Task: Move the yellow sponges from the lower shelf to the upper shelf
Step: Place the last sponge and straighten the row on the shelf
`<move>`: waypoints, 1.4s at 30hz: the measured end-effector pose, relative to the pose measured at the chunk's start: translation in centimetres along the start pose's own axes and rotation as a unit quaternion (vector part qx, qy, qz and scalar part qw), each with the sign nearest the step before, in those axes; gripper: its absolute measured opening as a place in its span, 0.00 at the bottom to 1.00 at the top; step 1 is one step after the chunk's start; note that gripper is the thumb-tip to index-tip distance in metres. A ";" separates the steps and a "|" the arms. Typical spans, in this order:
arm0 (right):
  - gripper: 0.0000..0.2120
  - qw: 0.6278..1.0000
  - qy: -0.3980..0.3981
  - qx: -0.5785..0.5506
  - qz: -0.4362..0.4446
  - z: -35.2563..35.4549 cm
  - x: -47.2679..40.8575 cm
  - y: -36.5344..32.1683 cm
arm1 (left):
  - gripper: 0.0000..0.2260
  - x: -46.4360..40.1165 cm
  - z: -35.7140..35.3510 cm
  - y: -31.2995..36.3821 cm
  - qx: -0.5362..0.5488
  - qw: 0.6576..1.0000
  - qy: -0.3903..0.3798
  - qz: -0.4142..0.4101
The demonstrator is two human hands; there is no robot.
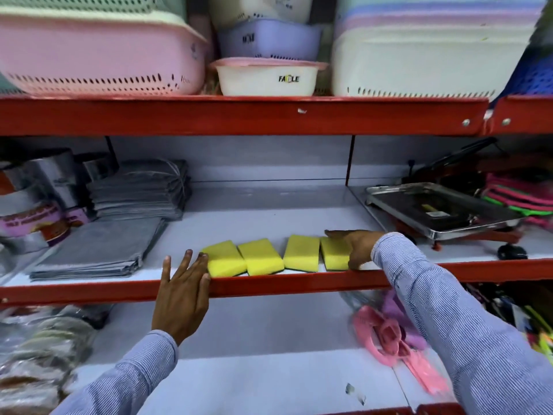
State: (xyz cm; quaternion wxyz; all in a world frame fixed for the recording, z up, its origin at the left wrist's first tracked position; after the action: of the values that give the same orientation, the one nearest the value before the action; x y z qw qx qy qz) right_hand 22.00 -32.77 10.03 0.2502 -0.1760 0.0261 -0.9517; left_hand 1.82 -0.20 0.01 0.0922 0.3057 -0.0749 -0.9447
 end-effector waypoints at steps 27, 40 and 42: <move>0.17 0.979 0.153 -0.126 0.038 -1.1 1.9 -0.2 | 0.17 -12.5 -2.3 15.4 0.105 0.920 -0.319 -0.201; 0.22 0.983 0.160 -0.086 0.034 -0.8 1.9 -1.2 | 0.16 -11.9 -2.4 16.5 0.120 0.923 -0.301 -0.209; 0.23 0.983 0.165 -0.071 0.032 -0.7 1.9 -1.7 | 0.16 -11.8 -2.2 16.5 0.117 0.920 -0.306 -0.213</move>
State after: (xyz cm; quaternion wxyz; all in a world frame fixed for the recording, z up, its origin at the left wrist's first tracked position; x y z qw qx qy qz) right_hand 19.37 -32.26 10.20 0.2592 -0.0332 0.1401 -0.9550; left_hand 14.64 -13.81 8.13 -0.1754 0.0193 -0.1421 -0.9740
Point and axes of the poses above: each hand's wrist, its own x-axis away from the middle knuckle, its own z-axis out of the back of the hand, y = z × x, the point moved 2 cm from there along -x, towards the middle knuckle, and after that the axes turned 1 degree about y, right-handed, at the moved point
